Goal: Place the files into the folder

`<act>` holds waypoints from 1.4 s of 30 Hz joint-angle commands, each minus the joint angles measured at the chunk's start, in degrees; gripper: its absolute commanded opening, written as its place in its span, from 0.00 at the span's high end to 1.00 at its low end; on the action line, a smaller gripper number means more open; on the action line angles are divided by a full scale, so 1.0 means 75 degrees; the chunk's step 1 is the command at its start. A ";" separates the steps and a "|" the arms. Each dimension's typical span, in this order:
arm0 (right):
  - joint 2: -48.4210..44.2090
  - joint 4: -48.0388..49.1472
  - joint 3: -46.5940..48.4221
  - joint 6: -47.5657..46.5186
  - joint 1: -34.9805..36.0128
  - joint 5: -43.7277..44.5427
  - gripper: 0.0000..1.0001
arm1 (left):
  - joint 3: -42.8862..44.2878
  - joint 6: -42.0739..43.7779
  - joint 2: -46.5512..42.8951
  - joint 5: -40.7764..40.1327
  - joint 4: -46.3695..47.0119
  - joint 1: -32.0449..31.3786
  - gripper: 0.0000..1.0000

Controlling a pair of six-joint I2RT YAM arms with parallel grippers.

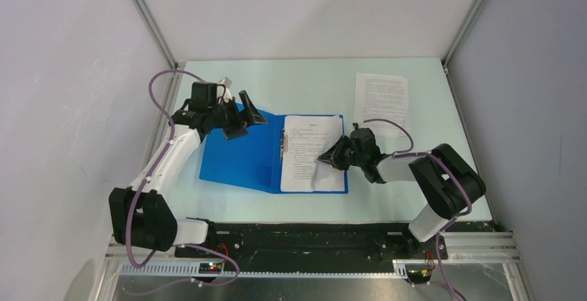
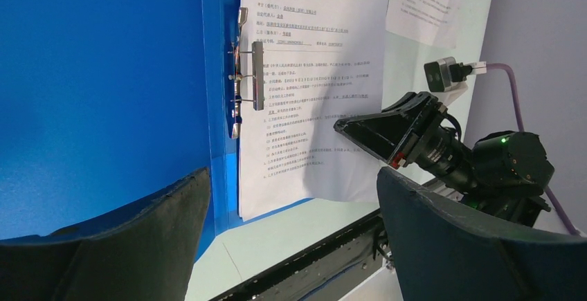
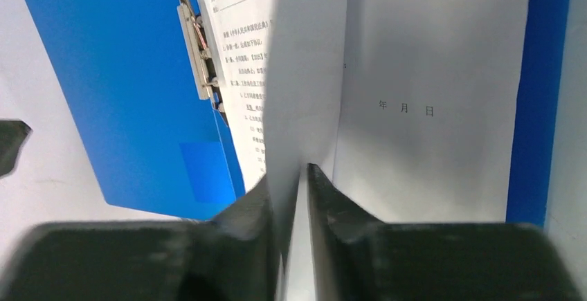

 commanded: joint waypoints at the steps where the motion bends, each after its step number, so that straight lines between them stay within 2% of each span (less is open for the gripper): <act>1: -0.0306 -0.0040 -0.0002 -0.0134 -0.0013 0.0085 0.68 | 0.0143 -0.0048 0.0063 0.0008 0.0115 -0.0137 0.06; 3: -0.0558 -0.0361 0.0048 -0.0214 -0.0011 0.0205 0.43 | 0.0161 -0.0053 0.0089 -0.0015 0.0112 -0.0164 0.06; 6: -0.0814 -0.1055 0.0206 -0.0287 -0.0028 0.0457 0.26 | 0.0176 -0.0048 0.0097 -0.0022 0.0114 -0.0208 0.06; 8: -0.0950 -0.2152 0.0608 -0.0477 -0.0010 0.0750 0.17 | 0.0155 -0.0034 0.0094 -0.0043 0.0112 -0.0215 0.06; 9: -0.1026 -0.2872 0.0915 -0.0553 0.0008 0.0840 0.09 | 0.0149 -0.0023 0.0087 -0.0050 0.0115 -0.0208 0.06; 11: -0.1198 -0.3694 0.1174 -0.0725 0.0067 0.1133 0.02 | 0.0133 -0.0028 0.0100 -0.0061 0.0112 -0.0219 0.06; 17: -0.1501 -0.5523 0.1894 -0.1263 0.0022 0.1793 0.01 | 0.0151 -0.0054 0.0076 -0.0091 0.0119 -0.0267 0.06; 22: -0.2633 -0.6467 0.2010 -0.1990 -0.0500 0.2074 0.01 | 0.0257 -0.0020 0.0068 -0.0304 0.0119 -0.0411 0.06; 28: -0.3593 -0.7141 0.2205 -0.3043 -0.2322 0.2521 0.00 | 0.1068 -0.0250 0.0640 -0.0626 0.0115 -0.1122 0.06; 31: -0.3634 -0.7101 0.2212 -0.3379 -0.3809 0.1821 0.01 | 0.1766 -0.0368 0.1162 -0.0801 0.0135 -0.1881 0.06; 36: -0.2667 -0.6220 0.2316 -0.3422 -0.5991 0.0280 0.01 | 0.3441 -0.0783 0.2682 -0.0706 0.0182 -0.2893 0.06; 39: -0.1381 -0.5987 0.2822 -0.3485 -0.6629 -0.0264 0.03 | 0.4504 -0.0977 0.3530 -0.0482 0.0179 -0.3348 0.06; 42: -0.0514 -0.5983 0.3393 -0.3825 -0.6762 -0.0024 0.06 | 0.5119 -0.1141 0.4038 -0.0402 0.0176 -0.3596 0.06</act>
